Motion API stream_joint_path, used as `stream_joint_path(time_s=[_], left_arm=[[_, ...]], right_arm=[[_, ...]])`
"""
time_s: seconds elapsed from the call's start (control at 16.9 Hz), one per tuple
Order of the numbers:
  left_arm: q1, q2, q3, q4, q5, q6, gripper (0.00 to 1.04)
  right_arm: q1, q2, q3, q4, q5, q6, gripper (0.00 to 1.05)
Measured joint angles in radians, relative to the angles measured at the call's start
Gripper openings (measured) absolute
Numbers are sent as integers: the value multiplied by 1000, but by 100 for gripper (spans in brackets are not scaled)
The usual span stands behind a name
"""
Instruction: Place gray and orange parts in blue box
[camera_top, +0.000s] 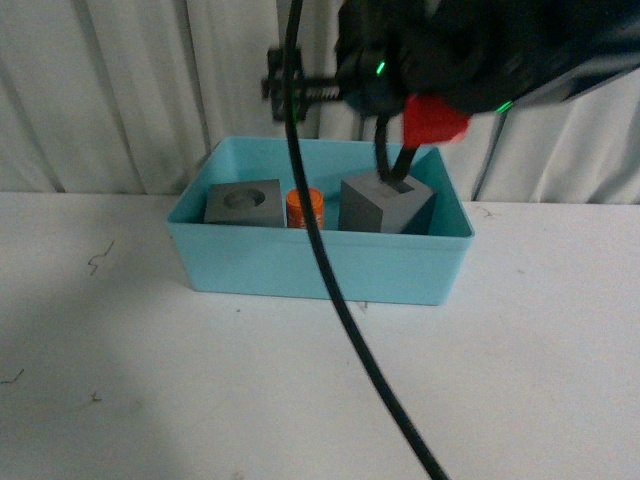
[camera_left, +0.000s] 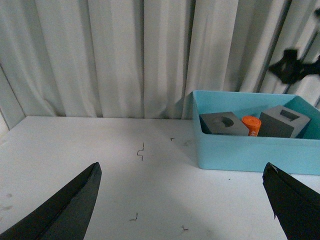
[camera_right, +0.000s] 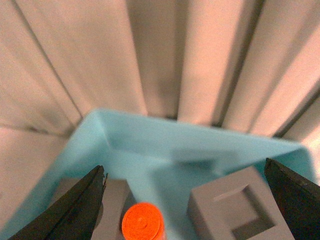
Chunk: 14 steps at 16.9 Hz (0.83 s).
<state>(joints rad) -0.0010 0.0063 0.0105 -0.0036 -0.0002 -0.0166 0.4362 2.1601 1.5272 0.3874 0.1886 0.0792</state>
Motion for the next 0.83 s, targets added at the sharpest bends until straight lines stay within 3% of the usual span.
stream_joint_path(time_s=[0.24,0.41,0.53,0.65,0.71,0.77,0.83], left_arm=[[0,0,0,0,0,0,98],[0,0,0,0,0,0,98],[0,0,0,0,0,0,98],[0,0,0,0,0,0,98],[0,0,0,0,1,0,98],[0,0,0,0,1,0,98],[0,0,0,0,2,0,98]], right_arm=[[-53,-503,-460,46,176,4,98],[-54,-817,-821,-126,359,77,98],[-9,-1001,-955,-282,471,169,98],[119,-1143,-1012,-512,573,381,98],[162,-1132,-1015,-552,578,465,98],[170,-1118,-1052,-444,547,472,96],[140,-1125,-1135,-214,455,428,89]])
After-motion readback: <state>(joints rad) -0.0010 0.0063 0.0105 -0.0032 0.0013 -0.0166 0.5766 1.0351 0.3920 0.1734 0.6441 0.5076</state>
